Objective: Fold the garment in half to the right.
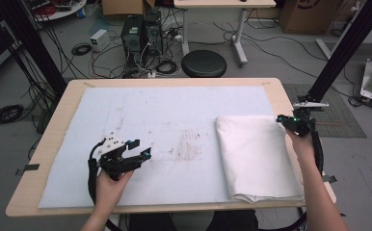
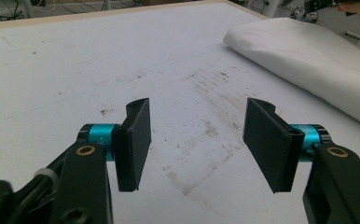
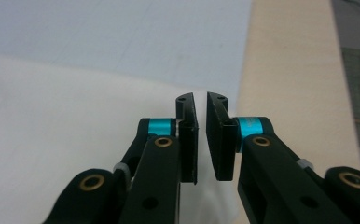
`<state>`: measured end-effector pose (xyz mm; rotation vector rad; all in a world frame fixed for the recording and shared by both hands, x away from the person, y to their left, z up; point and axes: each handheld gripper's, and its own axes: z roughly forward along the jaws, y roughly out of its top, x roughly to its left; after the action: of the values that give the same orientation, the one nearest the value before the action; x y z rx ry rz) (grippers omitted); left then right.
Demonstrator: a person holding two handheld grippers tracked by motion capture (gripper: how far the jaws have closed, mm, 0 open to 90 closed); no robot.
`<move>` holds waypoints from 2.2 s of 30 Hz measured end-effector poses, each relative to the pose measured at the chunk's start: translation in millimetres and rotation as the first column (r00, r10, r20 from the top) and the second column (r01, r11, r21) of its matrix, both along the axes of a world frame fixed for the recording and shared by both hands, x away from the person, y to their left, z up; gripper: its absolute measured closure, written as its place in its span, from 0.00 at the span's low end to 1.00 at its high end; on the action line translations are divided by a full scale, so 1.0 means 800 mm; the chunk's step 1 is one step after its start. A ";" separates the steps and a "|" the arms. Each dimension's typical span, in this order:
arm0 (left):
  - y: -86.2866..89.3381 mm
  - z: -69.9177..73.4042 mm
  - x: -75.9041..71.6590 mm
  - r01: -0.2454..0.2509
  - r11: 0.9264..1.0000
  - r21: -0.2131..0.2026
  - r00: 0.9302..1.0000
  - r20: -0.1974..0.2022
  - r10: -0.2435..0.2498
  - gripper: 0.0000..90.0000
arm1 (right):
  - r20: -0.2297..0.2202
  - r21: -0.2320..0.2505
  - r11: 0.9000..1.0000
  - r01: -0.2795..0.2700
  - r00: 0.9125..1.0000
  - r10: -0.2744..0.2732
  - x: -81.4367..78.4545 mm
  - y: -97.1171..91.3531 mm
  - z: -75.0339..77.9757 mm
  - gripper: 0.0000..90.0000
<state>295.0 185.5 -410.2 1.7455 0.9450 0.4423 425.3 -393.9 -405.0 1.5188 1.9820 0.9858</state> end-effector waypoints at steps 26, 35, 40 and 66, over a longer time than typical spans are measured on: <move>0.009 0.031 0.033 0.015 0.992 0.124 0.996 0.090 -0.026 0.36 | 0.080 0.097 0.994 -0.044 0.996 0.037 -0.070 -0.019 0.007 0.45; 0.013 0.020 0.032 0.013 0.992 0.124 0.997 0.068 -0.022 0.32 | 0.106 0.103 0.986 -0.131 0.987 0.120 -0.076 0.005 0.026 0.39; 0.013 0.017 0.031 0.022 0.993 0.118 0.997 0.067 -0.030 0.31 | 0.097 0.103 0.983 -0.152 0.985 0.142 -0.079 0.012 0.024 0.37; 0.025 0.009 0.022 0.026 0.996 0.088 0.997 0.070 -0.032 0.29 | 0.113 0.122 0.970 -0.212 0.974 0.198 -0.104 0.012 0.019 0.30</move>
<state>312.7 205.7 -403.1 1.8076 0.8600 0.5298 342.2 -384.0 -390.1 1.3205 2.0681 1.2763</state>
